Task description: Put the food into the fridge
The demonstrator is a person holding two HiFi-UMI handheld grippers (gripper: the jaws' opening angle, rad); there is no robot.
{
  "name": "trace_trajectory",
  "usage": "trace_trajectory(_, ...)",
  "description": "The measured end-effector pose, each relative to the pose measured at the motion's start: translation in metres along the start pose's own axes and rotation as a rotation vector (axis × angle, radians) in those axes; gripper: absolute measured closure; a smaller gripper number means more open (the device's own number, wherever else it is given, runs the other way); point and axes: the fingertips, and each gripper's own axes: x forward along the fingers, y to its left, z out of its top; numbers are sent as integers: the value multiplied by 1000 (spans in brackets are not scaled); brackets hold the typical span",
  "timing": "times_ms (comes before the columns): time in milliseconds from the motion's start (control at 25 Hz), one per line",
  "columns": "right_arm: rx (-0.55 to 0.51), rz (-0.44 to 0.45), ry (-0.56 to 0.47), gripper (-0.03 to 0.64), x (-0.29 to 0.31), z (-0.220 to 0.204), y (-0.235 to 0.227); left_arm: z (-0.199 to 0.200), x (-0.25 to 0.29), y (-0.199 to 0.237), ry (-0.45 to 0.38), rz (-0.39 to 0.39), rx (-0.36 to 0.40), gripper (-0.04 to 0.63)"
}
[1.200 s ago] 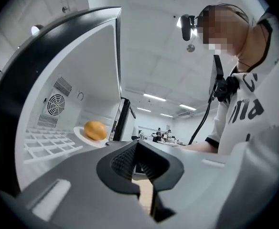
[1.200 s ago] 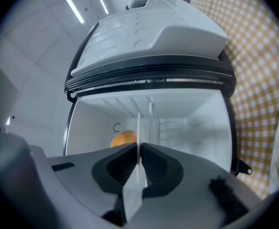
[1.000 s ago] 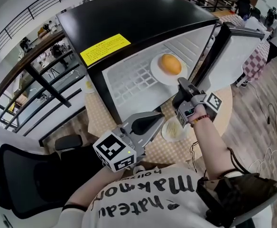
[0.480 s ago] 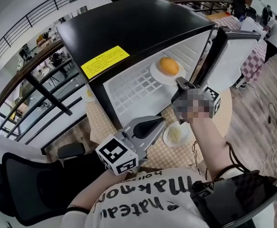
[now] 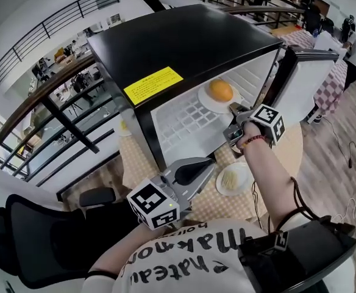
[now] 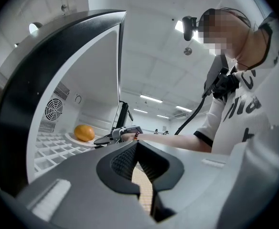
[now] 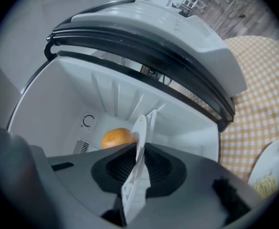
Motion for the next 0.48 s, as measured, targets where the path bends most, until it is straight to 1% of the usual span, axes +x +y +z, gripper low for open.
trace_trajectory(160, -59, -81, 17, 574, 4, 1, 0, 3, -5, 2, -10, 17, 3, 591)
trace_trajectory(280, -137, -144, 36, 563, 6, 0, 2, 5, -8, 1, -15, 19, 13, 591)
trace_trajectory(440, -173, -223, 42, 555, 8, 1, 2, 3, -11, -2, -8, 13, 18, 591)
trace_trajectory(480, -184, -254, 48, 542, 9, 2, 0, 3, -11, -3, -8, 11, 19, 591)
